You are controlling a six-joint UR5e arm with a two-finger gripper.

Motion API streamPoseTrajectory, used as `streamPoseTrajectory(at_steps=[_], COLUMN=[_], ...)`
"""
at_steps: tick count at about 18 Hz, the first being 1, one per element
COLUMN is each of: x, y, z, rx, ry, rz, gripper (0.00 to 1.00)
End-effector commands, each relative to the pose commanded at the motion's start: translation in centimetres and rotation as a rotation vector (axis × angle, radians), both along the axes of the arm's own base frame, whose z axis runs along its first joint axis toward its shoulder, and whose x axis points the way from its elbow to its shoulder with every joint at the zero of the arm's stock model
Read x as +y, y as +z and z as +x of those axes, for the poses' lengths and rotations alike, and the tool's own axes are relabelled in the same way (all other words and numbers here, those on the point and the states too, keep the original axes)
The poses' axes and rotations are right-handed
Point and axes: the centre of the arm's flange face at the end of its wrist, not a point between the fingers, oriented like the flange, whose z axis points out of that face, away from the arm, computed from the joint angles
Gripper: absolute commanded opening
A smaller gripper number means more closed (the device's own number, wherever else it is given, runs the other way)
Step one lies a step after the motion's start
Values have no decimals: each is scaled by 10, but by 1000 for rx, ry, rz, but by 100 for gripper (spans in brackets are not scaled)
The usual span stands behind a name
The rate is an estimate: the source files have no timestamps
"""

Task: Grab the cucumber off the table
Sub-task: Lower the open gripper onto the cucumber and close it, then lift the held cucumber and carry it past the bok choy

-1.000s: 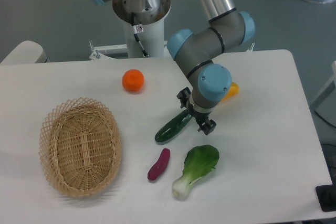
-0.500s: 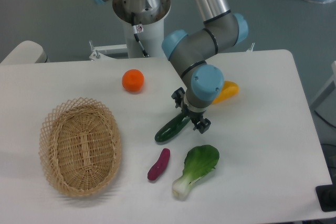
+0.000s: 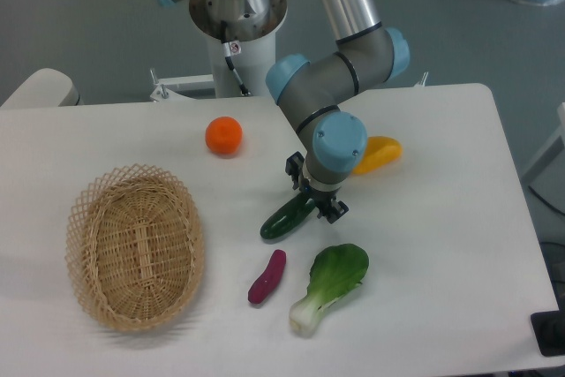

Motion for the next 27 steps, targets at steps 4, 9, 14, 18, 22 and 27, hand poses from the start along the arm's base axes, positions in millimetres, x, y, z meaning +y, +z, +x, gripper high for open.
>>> streamPoseTrajectory(at_steps=[4,9,14,18,22,27], x=[3,5,7,19,30,51], y=[5,13,37,60,83,105], z=[-4,-11,-36,-58,-79,-112], rx=[12,27,69,112,136,116], ry=[11,4,17,18,-11,-13], rz=[7,17,45,76,95,90], gripper=[36,28,28,28,28,26])
